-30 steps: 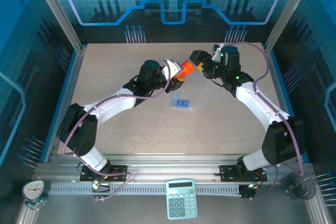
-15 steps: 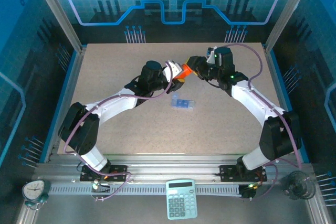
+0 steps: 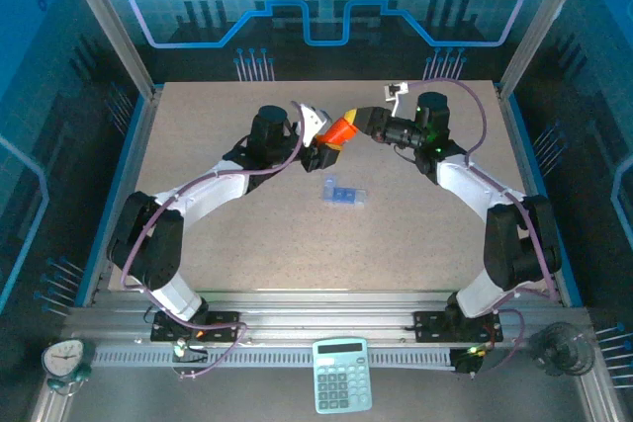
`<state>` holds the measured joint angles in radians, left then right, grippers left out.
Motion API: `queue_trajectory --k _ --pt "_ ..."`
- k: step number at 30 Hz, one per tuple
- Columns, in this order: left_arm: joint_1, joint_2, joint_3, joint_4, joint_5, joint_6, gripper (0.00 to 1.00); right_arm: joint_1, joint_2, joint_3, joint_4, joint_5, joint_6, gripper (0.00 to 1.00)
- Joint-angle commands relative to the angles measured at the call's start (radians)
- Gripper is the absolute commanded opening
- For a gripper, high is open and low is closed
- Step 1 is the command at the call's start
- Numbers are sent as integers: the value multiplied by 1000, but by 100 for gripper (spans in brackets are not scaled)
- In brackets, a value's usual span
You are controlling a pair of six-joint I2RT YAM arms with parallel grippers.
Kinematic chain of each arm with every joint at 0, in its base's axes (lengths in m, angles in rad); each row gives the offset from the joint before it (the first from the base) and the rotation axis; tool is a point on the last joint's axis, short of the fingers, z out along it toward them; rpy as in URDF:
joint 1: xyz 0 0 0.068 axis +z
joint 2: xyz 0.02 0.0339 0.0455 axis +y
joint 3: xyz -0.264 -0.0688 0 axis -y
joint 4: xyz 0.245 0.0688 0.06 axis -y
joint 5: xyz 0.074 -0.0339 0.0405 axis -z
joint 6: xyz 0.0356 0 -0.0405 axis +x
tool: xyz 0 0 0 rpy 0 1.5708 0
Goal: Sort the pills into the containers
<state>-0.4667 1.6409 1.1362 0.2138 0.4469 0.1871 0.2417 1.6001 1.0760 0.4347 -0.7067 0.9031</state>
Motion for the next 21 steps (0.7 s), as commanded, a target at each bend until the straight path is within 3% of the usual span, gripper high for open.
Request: queue_trajectory --k 1,3,5,7,12,18,21 --pt "-4 -35 32 -5 141 -42 0 -38 14 -12 209 -20 57 45" --pt "-4 -28 38 -8 125 -39 0 -38 11 -12 200 -13 72 48" --pt "-6 -22 42 -15 100 -32 0 -38 0 -8 169 -4 82 69" --pt "-8 -17 44 -26 64 -16 0 -39 -21 -15 148 13 91 74" --pt "-28 -18 30 -31 -48 50 0 -39 -80 -3 -33 116 104 81" --pt "-67 -14 11 -6 -209 139 0 -8 -103 75 -390 266 107 82" --pt "-79 -6 9 8 -246 160 0 14 -92 101 -443 286 105 83"
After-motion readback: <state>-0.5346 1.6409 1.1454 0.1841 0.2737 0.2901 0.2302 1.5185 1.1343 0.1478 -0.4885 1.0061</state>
